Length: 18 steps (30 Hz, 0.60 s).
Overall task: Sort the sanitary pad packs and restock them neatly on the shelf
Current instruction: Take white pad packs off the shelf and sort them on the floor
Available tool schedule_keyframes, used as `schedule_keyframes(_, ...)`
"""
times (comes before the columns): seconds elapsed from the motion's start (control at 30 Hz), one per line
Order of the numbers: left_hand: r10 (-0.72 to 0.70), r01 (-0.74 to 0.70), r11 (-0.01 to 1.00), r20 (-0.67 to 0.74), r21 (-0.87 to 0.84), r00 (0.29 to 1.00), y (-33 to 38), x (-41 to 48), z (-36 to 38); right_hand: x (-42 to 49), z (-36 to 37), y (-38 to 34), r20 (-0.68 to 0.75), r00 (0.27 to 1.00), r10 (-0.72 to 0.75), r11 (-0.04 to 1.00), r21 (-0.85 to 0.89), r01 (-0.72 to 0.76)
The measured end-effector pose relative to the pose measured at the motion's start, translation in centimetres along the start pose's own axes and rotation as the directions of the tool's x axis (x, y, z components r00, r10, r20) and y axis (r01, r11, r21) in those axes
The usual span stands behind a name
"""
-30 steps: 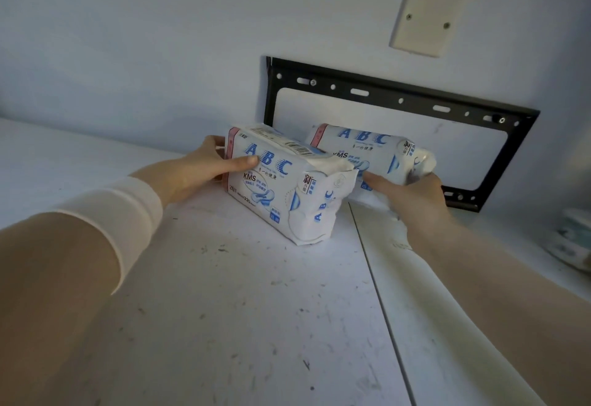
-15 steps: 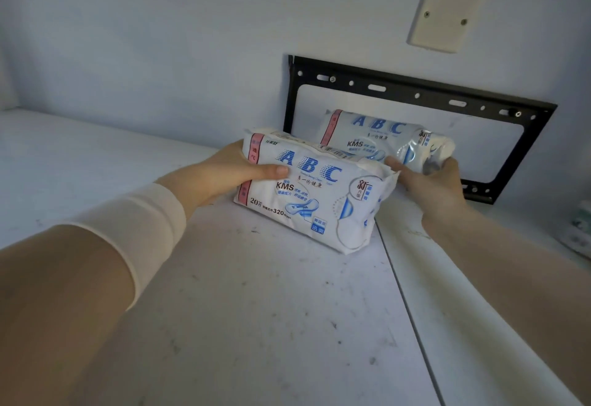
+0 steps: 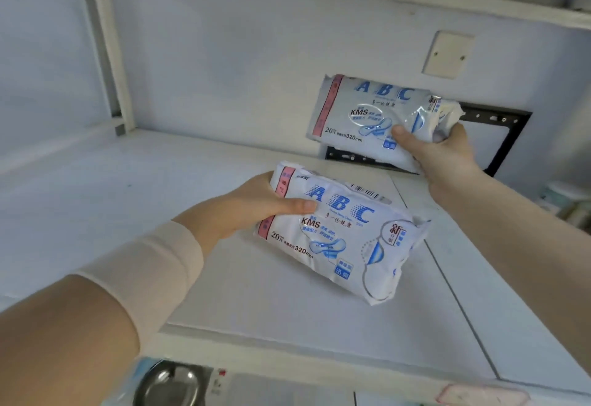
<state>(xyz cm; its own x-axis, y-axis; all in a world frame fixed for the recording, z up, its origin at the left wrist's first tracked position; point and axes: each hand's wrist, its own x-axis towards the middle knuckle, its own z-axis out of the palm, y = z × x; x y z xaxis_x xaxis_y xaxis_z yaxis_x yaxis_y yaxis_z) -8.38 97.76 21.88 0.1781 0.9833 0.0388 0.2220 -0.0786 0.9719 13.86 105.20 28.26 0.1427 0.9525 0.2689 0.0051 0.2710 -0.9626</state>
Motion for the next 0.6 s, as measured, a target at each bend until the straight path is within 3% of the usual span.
schedule_keyframes(0.23,-0.101,0.099,0.995,-0.063,-0.032,0.993,2.8,-10.8,-0.7,-8.0,1.6,-3.5,0.168,0.976,0.139,0.98,0.121,-0.161)
schedule_keyframes(0.37,-0.167,0.168,0.986,-0.169,-0.006,0.971,3.5,-17.5,-0.3,-12.8,1.9,-4.1,0.246,0.948,0.204,0.959,0.145,-0.244)
schedule_keyframes(0.6,-0.323,0.338,0.941,-0.262,0.012,0.909,2.2,-27.7,1.9,-21.9,1.6,-3.9,0.359,0.904,0.231,0.943,0.146,-0.299)
